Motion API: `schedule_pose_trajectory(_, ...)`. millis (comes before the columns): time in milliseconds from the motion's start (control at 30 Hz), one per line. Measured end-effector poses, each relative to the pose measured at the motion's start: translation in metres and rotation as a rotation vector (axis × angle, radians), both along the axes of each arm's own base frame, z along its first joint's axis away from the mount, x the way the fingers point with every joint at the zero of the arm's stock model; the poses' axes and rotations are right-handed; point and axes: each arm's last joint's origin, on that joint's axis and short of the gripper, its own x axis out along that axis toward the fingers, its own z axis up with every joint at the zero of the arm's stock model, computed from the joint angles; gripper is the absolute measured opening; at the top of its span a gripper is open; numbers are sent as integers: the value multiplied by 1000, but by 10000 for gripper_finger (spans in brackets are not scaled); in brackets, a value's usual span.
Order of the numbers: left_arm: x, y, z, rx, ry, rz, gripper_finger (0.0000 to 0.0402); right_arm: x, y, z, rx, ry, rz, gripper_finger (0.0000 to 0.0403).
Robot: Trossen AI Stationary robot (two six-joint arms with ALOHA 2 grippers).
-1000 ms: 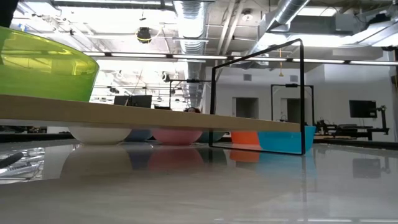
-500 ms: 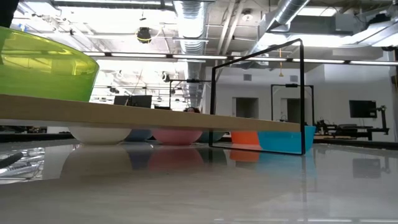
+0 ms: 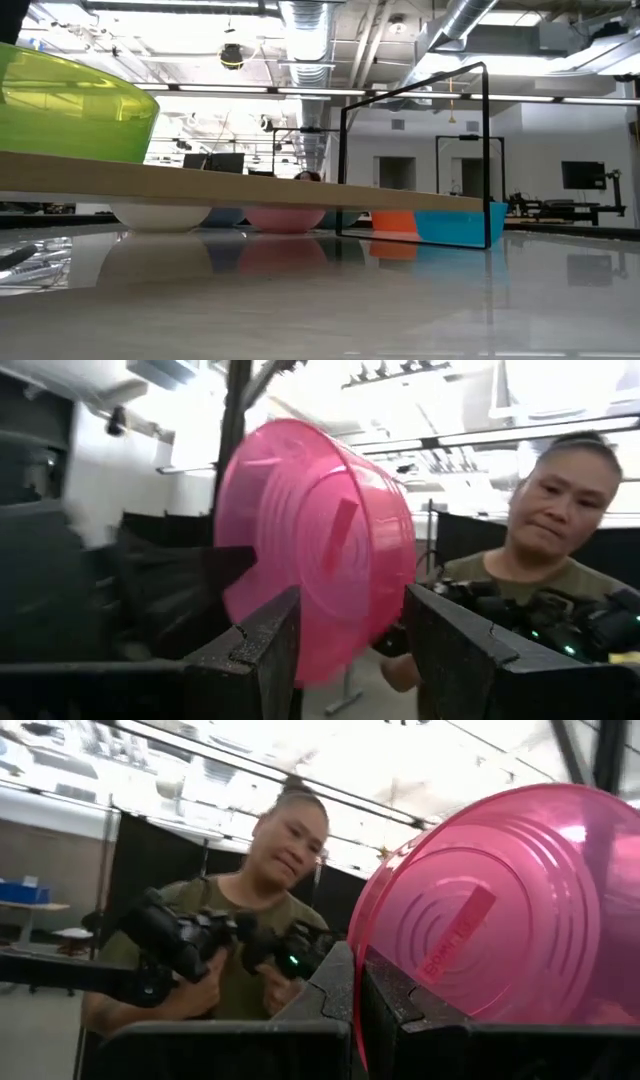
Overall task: Place and stack bowls onto a shelf
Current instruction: Stack the transparent pink bowl on the top transparent green bowl on the shelf
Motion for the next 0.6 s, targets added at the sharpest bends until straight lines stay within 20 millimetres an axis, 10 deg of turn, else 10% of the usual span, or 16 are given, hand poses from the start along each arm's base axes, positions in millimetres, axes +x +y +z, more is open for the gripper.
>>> schedule_pose_trajectory(600,-4,-5,-3,174,-38,-124,104,4,1,-2,33,76,54,23)
